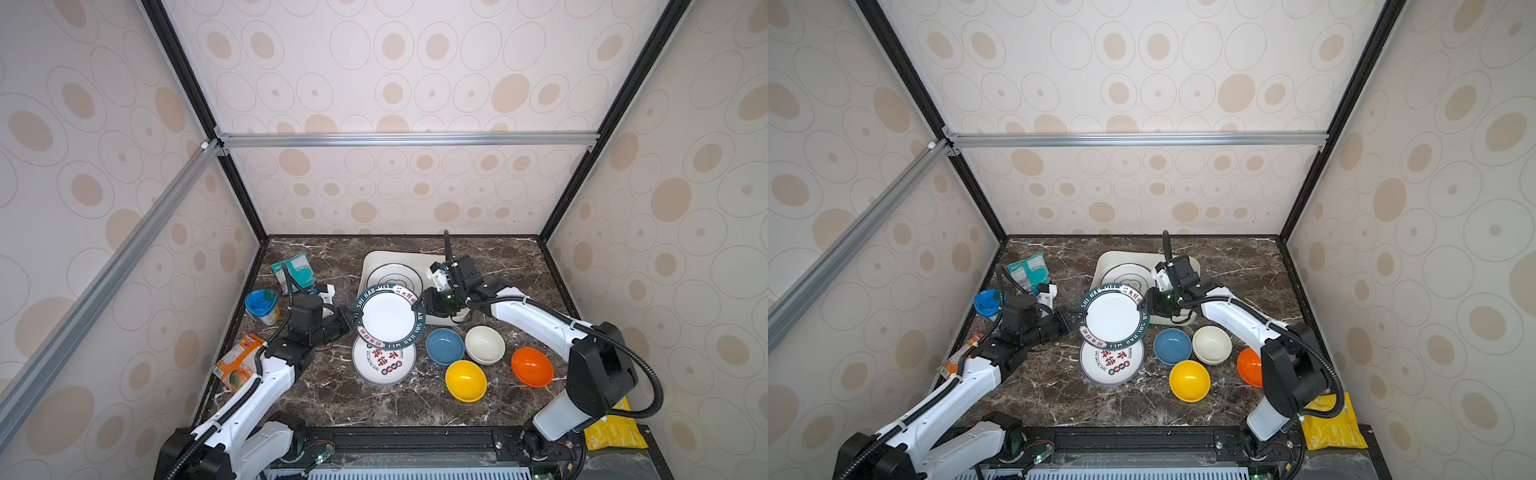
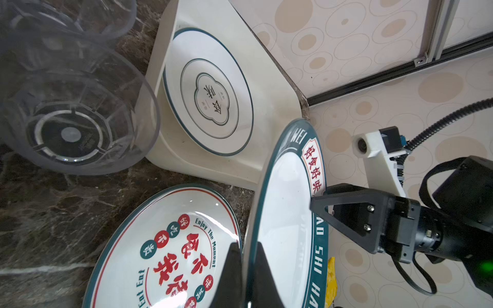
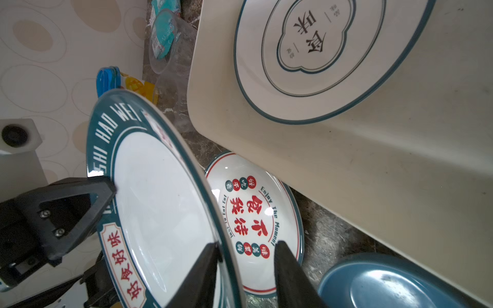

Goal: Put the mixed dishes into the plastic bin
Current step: 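Lift the teal plate with the right gripper while the left gripper holds the stack, then carry the teal plate upright with the right gripper over the white bin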

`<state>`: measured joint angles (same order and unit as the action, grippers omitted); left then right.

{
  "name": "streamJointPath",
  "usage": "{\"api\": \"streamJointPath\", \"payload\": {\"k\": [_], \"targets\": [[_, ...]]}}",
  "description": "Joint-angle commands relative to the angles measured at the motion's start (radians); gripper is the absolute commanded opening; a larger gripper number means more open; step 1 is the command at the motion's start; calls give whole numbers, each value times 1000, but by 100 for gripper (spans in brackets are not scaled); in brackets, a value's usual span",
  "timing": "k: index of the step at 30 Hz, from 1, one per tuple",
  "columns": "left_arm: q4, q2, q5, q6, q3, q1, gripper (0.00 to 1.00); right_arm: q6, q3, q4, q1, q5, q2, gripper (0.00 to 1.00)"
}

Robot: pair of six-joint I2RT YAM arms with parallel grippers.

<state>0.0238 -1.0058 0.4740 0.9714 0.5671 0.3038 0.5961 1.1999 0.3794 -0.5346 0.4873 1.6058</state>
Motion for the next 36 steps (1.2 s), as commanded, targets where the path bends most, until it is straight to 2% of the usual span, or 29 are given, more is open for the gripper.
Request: {"api": "streamJointPath", "payload": {"k": [1,10,14,17,26,36], "targets": [[135,-15,41,57,22,-7,0,33,-2,-41,15,35,16,31],[210,-85,35,71,30,-10,0,44,29,-71,38,63,45,6],[240,-122,26,77,39,-11,0,44,46,-77,57,66,63,1],[251,-154,22,79,55,-14,14,35,67,-77,67,62,76,0],[327,-241,17,79,100,-18,37,51,83,-131,113,50,103,0],[315,-263,2,72,107,-22,42,75,77,-200,165,-3,135,0]]}}
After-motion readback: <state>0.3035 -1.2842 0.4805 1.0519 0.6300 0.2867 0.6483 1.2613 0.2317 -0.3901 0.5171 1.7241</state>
